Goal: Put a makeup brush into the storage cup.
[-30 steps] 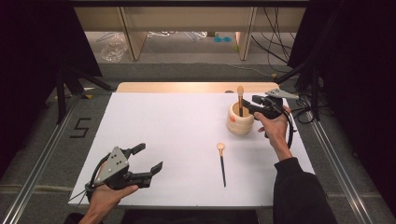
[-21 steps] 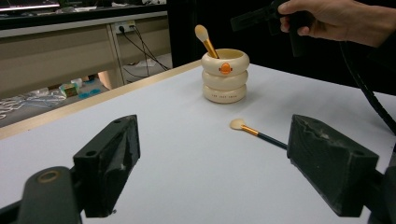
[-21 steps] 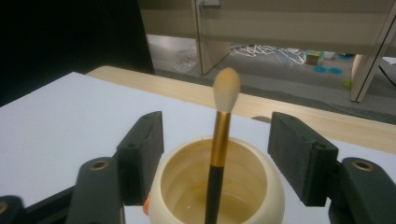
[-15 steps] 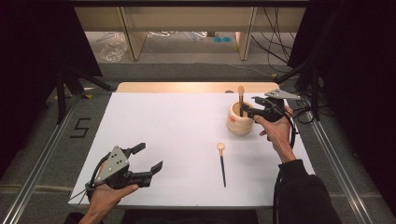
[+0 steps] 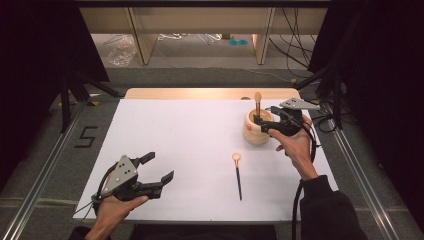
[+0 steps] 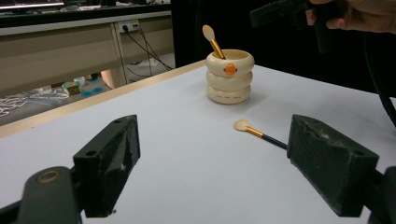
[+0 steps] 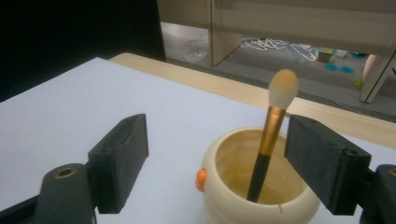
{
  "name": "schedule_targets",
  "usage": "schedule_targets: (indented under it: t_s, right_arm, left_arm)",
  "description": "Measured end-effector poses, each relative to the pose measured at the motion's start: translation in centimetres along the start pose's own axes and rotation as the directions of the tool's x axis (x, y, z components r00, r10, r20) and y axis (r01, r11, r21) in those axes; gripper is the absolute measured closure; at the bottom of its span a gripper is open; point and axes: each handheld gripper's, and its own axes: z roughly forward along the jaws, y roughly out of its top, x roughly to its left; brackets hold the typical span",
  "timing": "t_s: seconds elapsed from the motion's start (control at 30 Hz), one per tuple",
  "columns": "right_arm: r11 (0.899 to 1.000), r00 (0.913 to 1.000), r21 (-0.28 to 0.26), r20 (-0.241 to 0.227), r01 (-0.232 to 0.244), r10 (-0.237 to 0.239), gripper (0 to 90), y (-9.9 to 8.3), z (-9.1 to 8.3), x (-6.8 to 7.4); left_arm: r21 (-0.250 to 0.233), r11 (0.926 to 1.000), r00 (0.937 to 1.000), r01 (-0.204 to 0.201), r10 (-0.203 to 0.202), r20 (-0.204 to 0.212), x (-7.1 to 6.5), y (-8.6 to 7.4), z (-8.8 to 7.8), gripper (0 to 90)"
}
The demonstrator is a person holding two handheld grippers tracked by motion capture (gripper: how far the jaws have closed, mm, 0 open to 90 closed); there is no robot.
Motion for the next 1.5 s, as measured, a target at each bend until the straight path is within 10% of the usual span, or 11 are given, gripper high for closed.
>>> schedule_targets:
  t_s: [1.5]
  right_arm:
    - [0.985, 0.9919, 0.154, -0.114, 0.074, -0.057, 19.8, -4.8, -2.2, 4.4]
  left_arm:
    - [-0.007, 0.9999, 1.0000, -0.008, 0.008, 0.002, 0.3, 0.0, -0.2, 17.2]
